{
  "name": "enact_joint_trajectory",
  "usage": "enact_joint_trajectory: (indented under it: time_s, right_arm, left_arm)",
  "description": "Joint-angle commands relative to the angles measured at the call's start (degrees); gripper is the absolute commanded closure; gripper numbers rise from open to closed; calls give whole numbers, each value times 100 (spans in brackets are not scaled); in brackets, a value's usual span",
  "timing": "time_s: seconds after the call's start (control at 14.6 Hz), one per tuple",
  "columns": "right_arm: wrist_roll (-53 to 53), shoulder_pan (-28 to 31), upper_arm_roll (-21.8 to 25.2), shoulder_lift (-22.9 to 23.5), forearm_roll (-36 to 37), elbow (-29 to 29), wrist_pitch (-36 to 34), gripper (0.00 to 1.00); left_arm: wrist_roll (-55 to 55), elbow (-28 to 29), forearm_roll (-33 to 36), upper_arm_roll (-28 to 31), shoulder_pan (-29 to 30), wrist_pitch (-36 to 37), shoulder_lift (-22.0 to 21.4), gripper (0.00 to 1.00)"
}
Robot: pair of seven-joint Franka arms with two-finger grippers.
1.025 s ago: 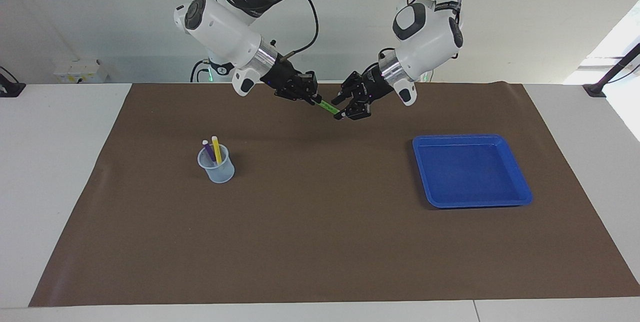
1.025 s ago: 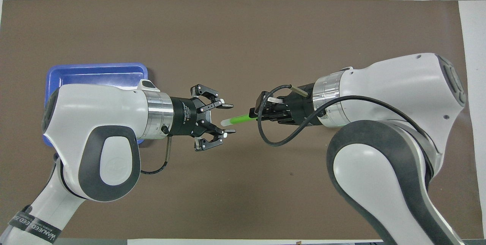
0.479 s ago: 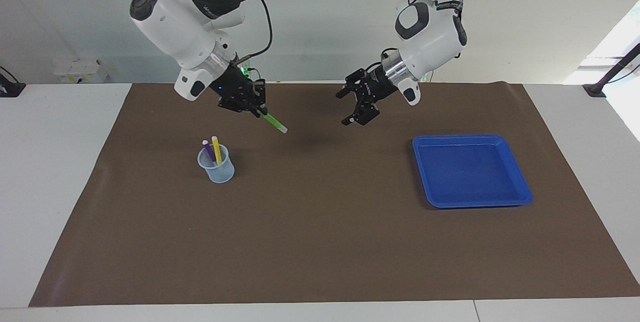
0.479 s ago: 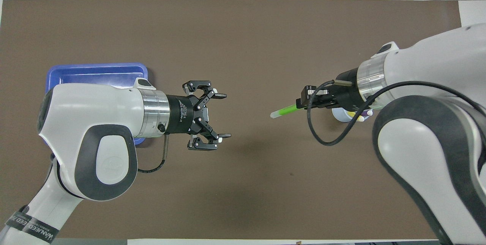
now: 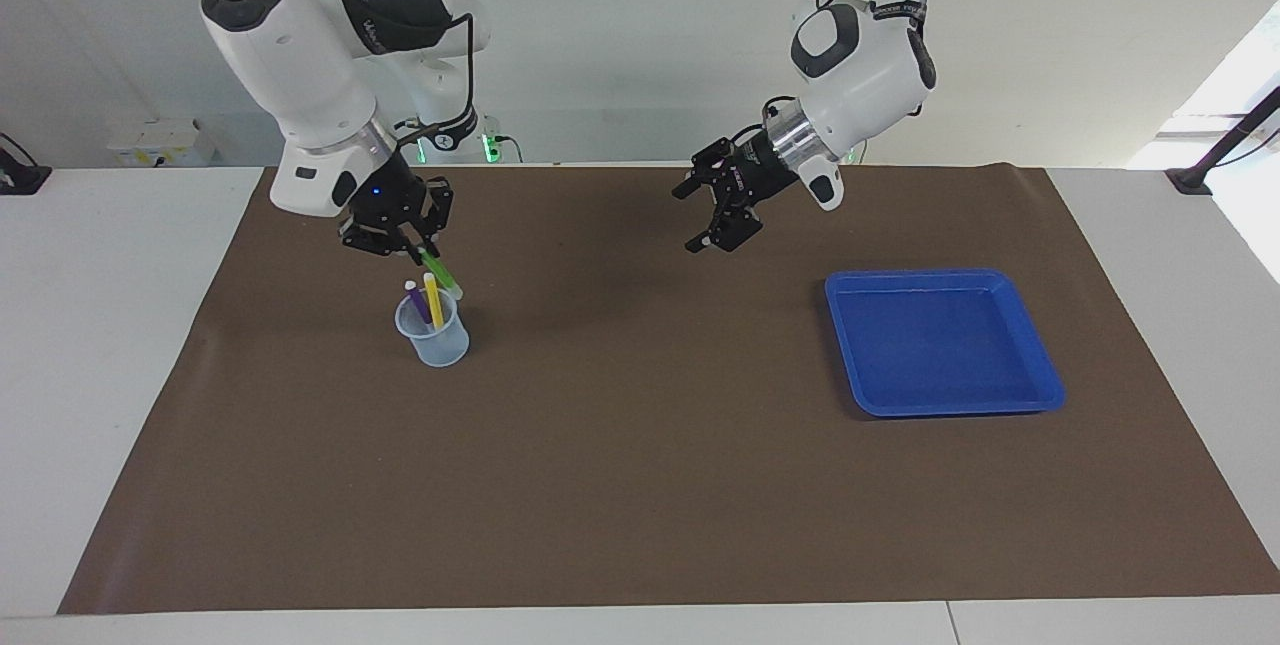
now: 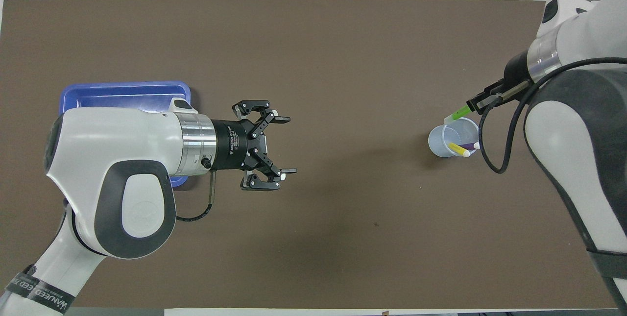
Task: Transfer and insert pens with both arms
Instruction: 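Insert the green pen into the cup with the right gripper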
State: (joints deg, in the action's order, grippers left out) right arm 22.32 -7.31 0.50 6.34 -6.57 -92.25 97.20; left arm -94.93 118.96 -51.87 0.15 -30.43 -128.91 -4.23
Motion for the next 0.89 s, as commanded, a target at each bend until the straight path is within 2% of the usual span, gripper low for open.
enact_joint_trajectory:
  time_s: [0.0, 0.34, 0.62, 0.75, 0.82]
  right_arm:
    - [395, 230, -59, 17, 155, -300, 307, 100]
    - [922, 344, -59, -396, 446, -1565, 1282, 100]
    - [914, 362, -59, -546, 446, -1883, 1337, 100]
    - [905, 362, -59, -555, 446, -1919, 1363, 100]
    - [905, 362, -59, -555, 446, -1936, 1398, 100]
  left_arm:
    - [70, 74, 72, 11, 11, -99, -105, 0]
    - [1614, 57, 562, -419, 915, 268, -78, 0]
    - [3037, -180, 1959, -393, 1319, 1199, -52, 0]
    - [4099, -373, 2128, -332, 1566, 1726, -8, 0]
    - [4697, -522, 2433, -166, 1575, 1990, 79, 0]
